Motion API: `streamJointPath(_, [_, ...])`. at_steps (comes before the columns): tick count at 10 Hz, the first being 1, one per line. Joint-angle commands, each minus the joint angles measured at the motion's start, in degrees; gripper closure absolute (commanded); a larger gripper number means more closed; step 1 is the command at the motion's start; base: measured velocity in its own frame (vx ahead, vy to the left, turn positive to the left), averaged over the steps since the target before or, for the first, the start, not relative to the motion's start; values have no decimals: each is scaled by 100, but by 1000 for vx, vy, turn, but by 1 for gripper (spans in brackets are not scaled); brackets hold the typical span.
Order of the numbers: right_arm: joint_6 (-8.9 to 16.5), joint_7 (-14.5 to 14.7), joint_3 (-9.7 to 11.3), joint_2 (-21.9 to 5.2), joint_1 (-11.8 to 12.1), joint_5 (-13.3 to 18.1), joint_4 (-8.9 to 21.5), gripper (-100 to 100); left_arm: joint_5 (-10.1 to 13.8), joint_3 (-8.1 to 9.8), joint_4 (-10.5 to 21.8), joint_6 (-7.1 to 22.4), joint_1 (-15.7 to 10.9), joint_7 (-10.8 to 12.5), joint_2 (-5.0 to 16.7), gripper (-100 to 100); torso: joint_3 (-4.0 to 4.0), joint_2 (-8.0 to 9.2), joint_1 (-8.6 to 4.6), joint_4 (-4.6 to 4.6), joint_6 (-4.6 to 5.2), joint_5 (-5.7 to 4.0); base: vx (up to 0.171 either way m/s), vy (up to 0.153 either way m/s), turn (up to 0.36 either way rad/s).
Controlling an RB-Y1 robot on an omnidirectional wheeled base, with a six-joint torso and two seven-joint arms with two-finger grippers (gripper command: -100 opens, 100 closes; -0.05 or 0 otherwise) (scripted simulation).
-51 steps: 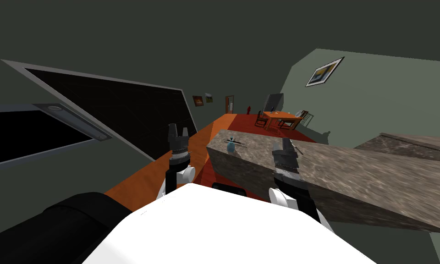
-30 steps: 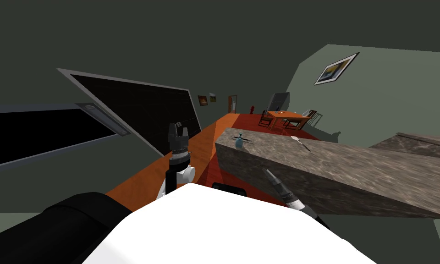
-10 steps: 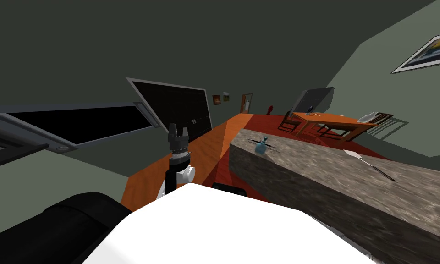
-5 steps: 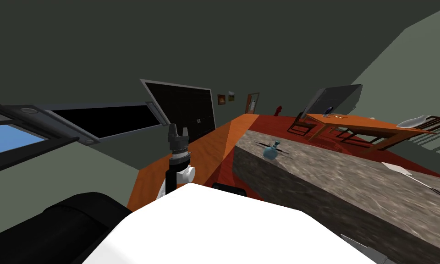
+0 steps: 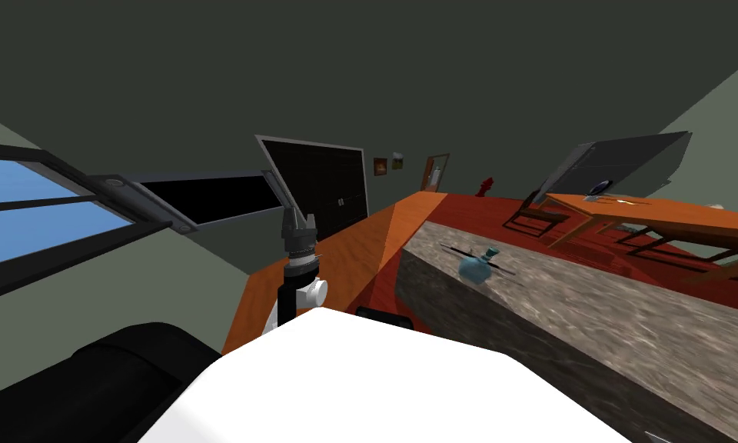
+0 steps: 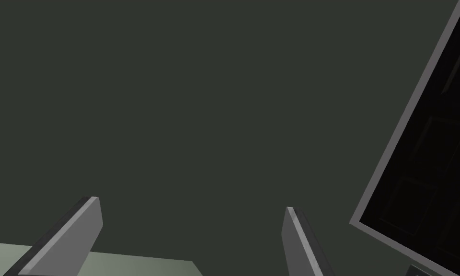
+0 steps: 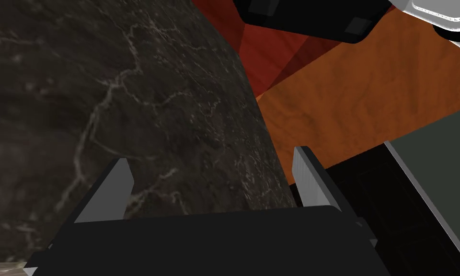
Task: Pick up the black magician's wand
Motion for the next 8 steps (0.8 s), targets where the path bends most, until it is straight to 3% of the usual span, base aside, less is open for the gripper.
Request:
streamJointPath(1, [-13, 88, 155, -286, -52, 87, 286, -100, 0, 0, 0, 0, 0, 0, 0, 0, 0, 0, 0, 0, 0, 0, 122, 34, 363])
streamJointPath(2, [-13, 88, 155, -378, -52, 87, 148, -100, 0, 0, 0, 0, 0, 0, 0, 0, -8, -14, 0, -3, -1, 1, 109, 25, 123])
streamJointPath(4, [-13, 88, 155, -378, -52, 87, 286, -100, 0, 1, 0, 0, 1, 0, 0, 0, 3, 7, -4, 1, 11, -3, 29, 14, -31])
streamJointPath(5, [-4, 137, 247, -597, -70, 126, 416, -100, 0, 1, 0, 0, 0, 0, 0, 0, 15, 27, -7, 6, 12, -3, 50, 27, 242])
streamJointPath(7, [29, 235, 431, -946, -120, 183, 612, -100, 0, 0, 0, 0, 0, 0, 0, 0, -9, -16, -7, -3, -1, -2, 185, 11, 396])
streamJointPath(8, [29, 235, 431, -957, -120, 183, 612, -100, 0, 1, 0, 0, 1, 0, 1, 0, -27, -46, -10, -10, -2, -4, 151, -19, 92])
